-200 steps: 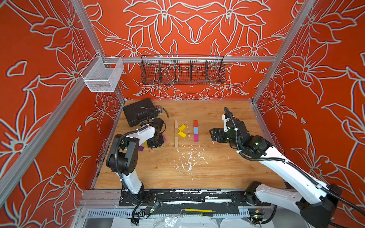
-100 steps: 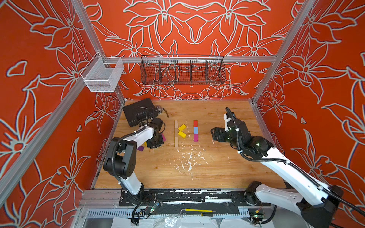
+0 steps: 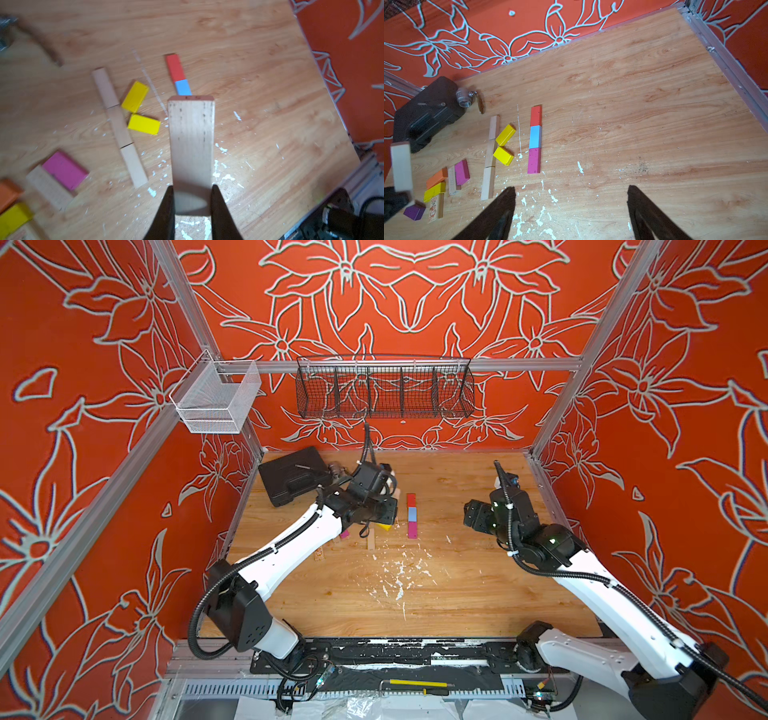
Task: Assemble the letter k with building blocks
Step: Pick up the building block from the center of the board.
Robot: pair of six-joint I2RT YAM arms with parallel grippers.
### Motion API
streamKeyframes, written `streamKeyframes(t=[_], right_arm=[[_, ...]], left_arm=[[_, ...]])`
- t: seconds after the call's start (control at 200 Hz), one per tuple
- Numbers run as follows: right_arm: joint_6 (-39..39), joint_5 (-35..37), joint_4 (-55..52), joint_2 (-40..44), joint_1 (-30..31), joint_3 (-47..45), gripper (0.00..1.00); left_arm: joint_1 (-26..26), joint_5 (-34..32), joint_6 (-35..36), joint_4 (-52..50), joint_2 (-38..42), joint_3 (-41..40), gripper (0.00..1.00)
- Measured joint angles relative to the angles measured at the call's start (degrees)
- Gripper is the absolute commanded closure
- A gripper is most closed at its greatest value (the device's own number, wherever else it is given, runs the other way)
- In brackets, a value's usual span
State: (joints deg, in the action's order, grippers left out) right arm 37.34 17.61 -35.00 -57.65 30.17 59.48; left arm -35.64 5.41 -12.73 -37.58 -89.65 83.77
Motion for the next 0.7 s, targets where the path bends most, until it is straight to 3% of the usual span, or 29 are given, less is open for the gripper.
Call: streamKeyframes(t=[0.26,0.46,0.701], right_arm=[[0.68,0.0,-0.37,6.84,-0.11,-3.96,0.14],[1.07,0.02,-1.2,9.03,-0.11,-5.33,0.14],[1.07,0.15,-2.05,9.22,-0.13,-5.38,0.14]], left_arm=[[-1.2,4.61,14.21,-3.52,-21.62,17.75,0.87],[-1.22,5.53,18.53,-8.33,-36.74,31.15,0.87],[-1.25,4.61,21.73,-12.74,-47.87,43.69,0.86]])
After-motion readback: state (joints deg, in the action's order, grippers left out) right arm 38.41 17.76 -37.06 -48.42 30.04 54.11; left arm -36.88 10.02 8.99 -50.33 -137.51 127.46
